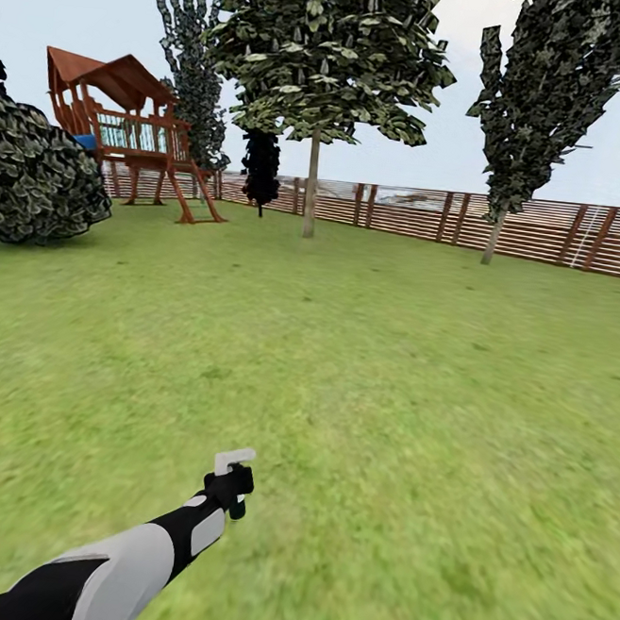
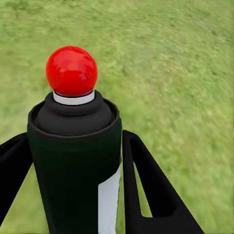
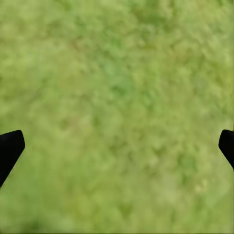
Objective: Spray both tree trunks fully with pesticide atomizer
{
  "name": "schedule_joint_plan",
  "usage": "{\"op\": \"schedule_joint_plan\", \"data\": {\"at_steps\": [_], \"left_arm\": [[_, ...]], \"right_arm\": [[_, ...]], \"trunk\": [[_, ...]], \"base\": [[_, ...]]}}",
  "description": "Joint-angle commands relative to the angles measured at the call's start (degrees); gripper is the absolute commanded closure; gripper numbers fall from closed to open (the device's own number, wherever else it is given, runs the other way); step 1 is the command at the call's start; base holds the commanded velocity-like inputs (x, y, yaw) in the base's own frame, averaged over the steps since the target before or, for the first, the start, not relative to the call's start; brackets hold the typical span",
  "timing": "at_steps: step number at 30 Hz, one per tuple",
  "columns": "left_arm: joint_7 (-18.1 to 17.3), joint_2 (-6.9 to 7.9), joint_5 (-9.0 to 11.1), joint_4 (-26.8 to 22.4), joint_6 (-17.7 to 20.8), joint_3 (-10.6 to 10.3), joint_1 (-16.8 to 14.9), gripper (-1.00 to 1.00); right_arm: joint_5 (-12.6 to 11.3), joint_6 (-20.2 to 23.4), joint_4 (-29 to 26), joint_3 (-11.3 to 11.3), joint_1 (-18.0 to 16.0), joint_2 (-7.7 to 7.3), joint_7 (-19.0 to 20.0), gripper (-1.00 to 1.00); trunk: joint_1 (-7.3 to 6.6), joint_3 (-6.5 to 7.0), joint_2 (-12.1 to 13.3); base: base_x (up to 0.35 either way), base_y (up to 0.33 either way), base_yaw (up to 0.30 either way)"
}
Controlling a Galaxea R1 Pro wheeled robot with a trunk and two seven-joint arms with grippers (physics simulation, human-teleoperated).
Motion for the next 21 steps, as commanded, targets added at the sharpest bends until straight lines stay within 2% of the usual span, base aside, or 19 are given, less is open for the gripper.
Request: {"op": "schedule_joint_plan", "data": {"at_steps": [1,21], "left_arm": [[0.0,-0.01,0.2,0.0,-0.2,0.1,0.0,1.00],[0.0,-0.01,0.2,0.0,-0.2,0.1,0.0,1.00]], "right_arm": [[0.2,-0.3,0.1,-0.4,0.0,0.02,0.0,-1.00],[0.2,-0.3,0.1,-0.4,0.0,0.10,0.0,-1.00]], "trunk": [[0.03,-0.06,0.0],[0.03,-0.06,0.0]], "base": [[0.350,0.000,-0.065],[0.350,0.000,-0.009]]}}
